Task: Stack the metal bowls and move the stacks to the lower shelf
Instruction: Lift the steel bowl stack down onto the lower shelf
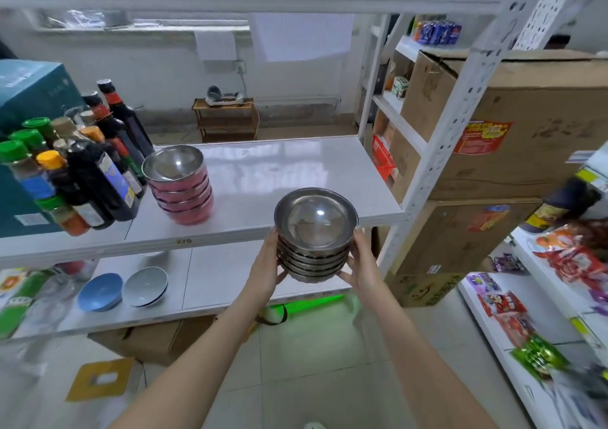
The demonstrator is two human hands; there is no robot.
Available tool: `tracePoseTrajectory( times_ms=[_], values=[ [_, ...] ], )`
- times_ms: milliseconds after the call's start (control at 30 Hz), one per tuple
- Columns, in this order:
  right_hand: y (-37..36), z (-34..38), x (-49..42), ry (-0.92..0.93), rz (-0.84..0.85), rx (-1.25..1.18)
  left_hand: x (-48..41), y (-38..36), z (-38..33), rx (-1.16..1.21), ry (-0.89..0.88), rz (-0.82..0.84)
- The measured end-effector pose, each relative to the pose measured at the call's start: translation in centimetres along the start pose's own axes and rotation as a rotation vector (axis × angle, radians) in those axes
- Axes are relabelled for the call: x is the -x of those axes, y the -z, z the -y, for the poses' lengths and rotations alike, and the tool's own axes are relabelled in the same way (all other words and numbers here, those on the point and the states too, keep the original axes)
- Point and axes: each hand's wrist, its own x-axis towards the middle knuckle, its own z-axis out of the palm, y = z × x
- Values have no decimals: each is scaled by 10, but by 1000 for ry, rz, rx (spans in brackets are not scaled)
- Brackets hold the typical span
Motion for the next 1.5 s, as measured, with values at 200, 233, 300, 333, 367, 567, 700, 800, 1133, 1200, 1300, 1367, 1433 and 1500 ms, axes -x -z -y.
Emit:
tracePoseTrajectory(
  times_ms=[200,233,300,333,367,567,700,800,1133,1200,1300,1367,1433,1500],
  values=[
    [12,-36,13,-34,-24,-57,11,11,39,26,62,-1],
    [15,-43,15,-40,-17,-50,13,12,46,38,64,11],
    [19,-54,20,-32,36,-22,13,17,61,77,83,14],
    [21,-60,21,-24,69,-10,11,20,68,85,90,15],
    [23,-66,21,-24,95,-5,9,24,77,84,94,17],
    [26,-119,10,-45,114,-28,-13,52,137,54,108,29],
    [21,-163,-12,-78,105,-55,-36,71,170,34,120,22],
    [20,-194,-33,-80,103,-70,-60,83,195,29,132,9],
    [58,-286,-146,-72,75,-152,-168,83,283,78,64,-24],
    [65,-299,-174,-52,68,-185,-192,78,293,107,53,-42],
    [77,-318,-213,-25,22,-183,-223,72,307,125,50,-71],
    [84,-327,-233,-22,34,-166,-242,69,315,131,46,-68],
    [91,-334,-249,-28,57,-146,-256,68,322,118,33,-43],
    [97,-339,-263,-14,80,-128,-269,66,326,86,6,-28]
  ],
)
